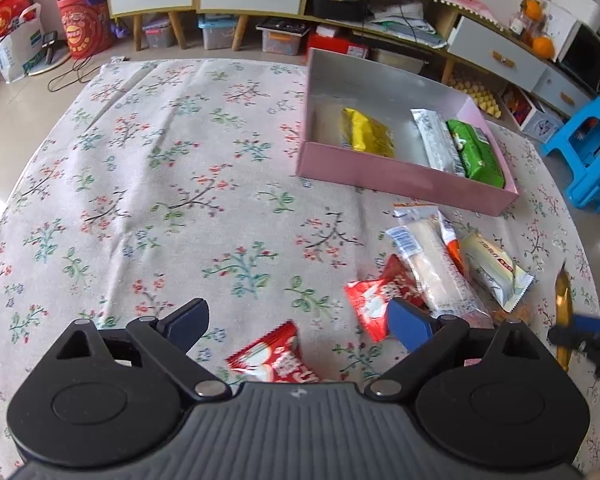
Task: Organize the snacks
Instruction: 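Grasp the gold bar with the right gripper while the left gripper grasps a clear-wrapped roll, then lower the gold bar and clear roll into the box and open both grippers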
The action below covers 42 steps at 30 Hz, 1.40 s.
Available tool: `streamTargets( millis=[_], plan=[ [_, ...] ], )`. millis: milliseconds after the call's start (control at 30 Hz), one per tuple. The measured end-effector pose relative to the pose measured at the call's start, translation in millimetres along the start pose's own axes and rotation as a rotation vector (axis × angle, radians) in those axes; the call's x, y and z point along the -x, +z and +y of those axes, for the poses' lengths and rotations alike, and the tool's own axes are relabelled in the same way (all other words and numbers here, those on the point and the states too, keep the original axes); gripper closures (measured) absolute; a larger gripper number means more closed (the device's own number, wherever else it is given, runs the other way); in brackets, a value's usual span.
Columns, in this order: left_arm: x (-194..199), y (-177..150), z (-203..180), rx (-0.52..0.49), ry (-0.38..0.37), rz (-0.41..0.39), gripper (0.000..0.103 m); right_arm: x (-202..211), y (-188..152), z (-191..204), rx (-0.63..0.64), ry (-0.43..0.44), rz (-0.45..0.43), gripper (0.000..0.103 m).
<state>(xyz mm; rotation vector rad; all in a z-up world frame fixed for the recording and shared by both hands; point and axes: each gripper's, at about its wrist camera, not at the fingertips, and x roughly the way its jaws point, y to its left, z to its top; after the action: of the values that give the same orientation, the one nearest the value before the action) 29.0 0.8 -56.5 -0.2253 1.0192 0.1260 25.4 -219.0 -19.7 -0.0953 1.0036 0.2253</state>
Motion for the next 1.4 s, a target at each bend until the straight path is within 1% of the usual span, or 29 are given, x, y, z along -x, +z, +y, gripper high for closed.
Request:
streamTargets(
  millis=[67, 133, 267, 400, 467, 500, 600, 667, 700, 733, 767, 800, 867, 933, 1000, 1067, 1233, 1400],
  plan=[
    [-3, 0, -10, -0.018, -0.014, -0.002, 0.008, 6, 7, 1, -0.028, 0.003, -0.041, 0.077],
    [-7, 0, -24, -0.059, -0.026, -0.003, 0.009, 11, 13, 3, -0.061, 0.01, -0.077, 0.077],
    [-16, 4, -53, -0.142, -0.02, -0.024, 0.011, 21, 20, 9, -0.113, 0.035, -0.135, 0.077],
    [-31, 11, -77, -0.221, -0.023, -0.036, 0.015, 23, 24, 13, -0.149, 0.044, -0.158, 0.077],
    [-44, 12, -86, -0.26, 0.002, -0.022, 0.019, 22, 25, 12, -0.164, 0.045, -0.158, 0.077],
    [-49, 12, -89, -0.267, 0.01, -0.019, 0.019, 21, 26, 11, -0.168, 0.043, -0.158, 0.077],
    [-59, 13, -91, -0.265, -0.001, -0.017, 0.021, 20, 25, 11, -0.166, 0.033, -0.159, 0.077],
    [-62, 16, -90, -0.252, -0.012, -0.008, 0.031, 19, 24, 10, -0.169, 0.028, -0.156, 0.077],
    [-64, 18, -89, -0.24, -0.025, -0.001, 0.034, 19, 24, 10, -0.171, 0.025, -0.154, 0.077],
    [-64, 19, -87, -0.228, -0.044, 0.004, 0.044, 19, 23, 10, -0.171, 0.024, -0.153, 0.077],
    [-64, 20, -86, -0.217, -0.061, 0.007, 0.052, 19, 23, 9, -0.172, 0.025, -0.155, 0.077],
    [-64, 21, -85, -0.203, -0.067, 0.007, 0.055, 19, 23, 8, -0.174, 0.027, -0.158, 0.077],
    [-62, 21, -84, -0.197, -0.065, 0.007, 0.065, 20, 23, 6, -0.179, 0.027, -0.161, 0.077],
    [-58, 19, -86, -0.218, -0.037, -0.011, 0.069, 19, 24, 6, -0.18, 0.025, -0.159, 0.077],
    [-52, 21, -83, -0.211, -0.039, -0.028, 0.073, 20, 22, 5, -0.183, 0.021, -0.158, 0.077],
    [-45, 24, -80, -0.2, -0.049, -0.04, 0.082, 21, 22, 3, -0.19, 0.02, -0.162, 0.077],
    [-31, 30, -70, -0.168, -0.079, -0.062, 0.083, 23, 22, -3, -0.212, 0.016, -0.169, 0.077],
    [-19, 40, -55, -0.104, -0.152, -0.078, 0.084, 23, 22, -7, -0.232, 0.01, -0.172, 0.077]
  ],
)
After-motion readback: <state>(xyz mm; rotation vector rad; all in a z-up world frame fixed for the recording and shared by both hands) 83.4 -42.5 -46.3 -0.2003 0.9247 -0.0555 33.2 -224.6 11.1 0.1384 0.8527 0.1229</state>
